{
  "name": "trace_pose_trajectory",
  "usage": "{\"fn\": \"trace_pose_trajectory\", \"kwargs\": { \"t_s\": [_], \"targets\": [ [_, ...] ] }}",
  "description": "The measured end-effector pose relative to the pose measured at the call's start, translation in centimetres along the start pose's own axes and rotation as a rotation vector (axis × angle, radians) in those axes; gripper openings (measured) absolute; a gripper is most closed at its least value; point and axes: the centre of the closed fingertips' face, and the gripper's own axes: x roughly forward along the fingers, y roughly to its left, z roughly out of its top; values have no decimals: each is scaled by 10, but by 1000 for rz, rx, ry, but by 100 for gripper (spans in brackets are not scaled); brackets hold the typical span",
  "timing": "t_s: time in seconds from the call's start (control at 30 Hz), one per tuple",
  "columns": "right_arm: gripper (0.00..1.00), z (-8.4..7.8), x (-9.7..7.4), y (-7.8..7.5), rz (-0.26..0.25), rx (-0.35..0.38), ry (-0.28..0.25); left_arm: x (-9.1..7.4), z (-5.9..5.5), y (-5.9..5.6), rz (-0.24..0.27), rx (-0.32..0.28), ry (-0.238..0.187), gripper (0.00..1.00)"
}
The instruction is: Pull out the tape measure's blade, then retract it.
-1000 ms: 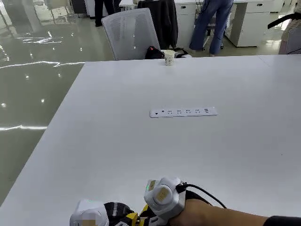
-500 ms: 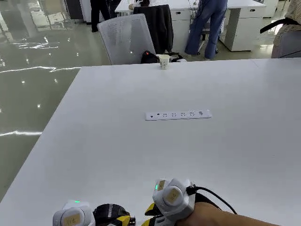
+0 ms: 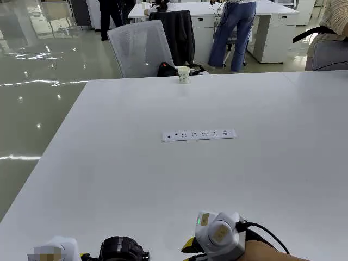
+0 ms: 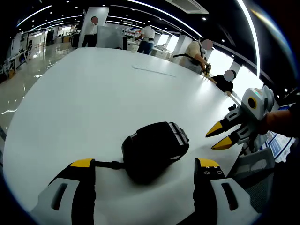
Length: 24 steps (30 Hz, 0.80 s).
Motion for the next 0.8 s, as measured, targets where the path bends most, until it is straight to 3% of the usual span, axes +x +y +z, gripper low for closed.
{"fn": "trace_pose_trajectory", "kwargs": {
  "t_s": [0.17, 0.33, 0.4, 0.43, 0.5, 0.6, 0.7, 0.8],
  "targets": [
    [17, -14, -11, -1, -16, 2, 0, -5, -2, -3, -35, 28, 13, 99],
    [19, -30, -23, -6, -38, 50, -5, -8, -5, -3, -72, 60, 16, 99],
    [19, -36, -29, -9, -52, 59, -5, -9, -5, -9, -125, 75, 10, 99],
    [19, -38, -31, -10, -58, 67, -7, -10, -6, -9, -125, 86, 17, 99],
    [19, -42, -38, -14, -75, 87, -16, -12, -7, -10, -128, 148, 26, 99],
    [22, -51, -47, -18, -97, 109, -16, -15, -7, -13, -159, 176, 22, 99],
    [23, -63, -56, -20, -108, 136, -4, -21, 1, -16, -179, 257, -15, 99],
    [28, -73, -65, -20, -113, 169, -4, -24, -3, -19, -209, 236, 23, 99]
  ]
}}
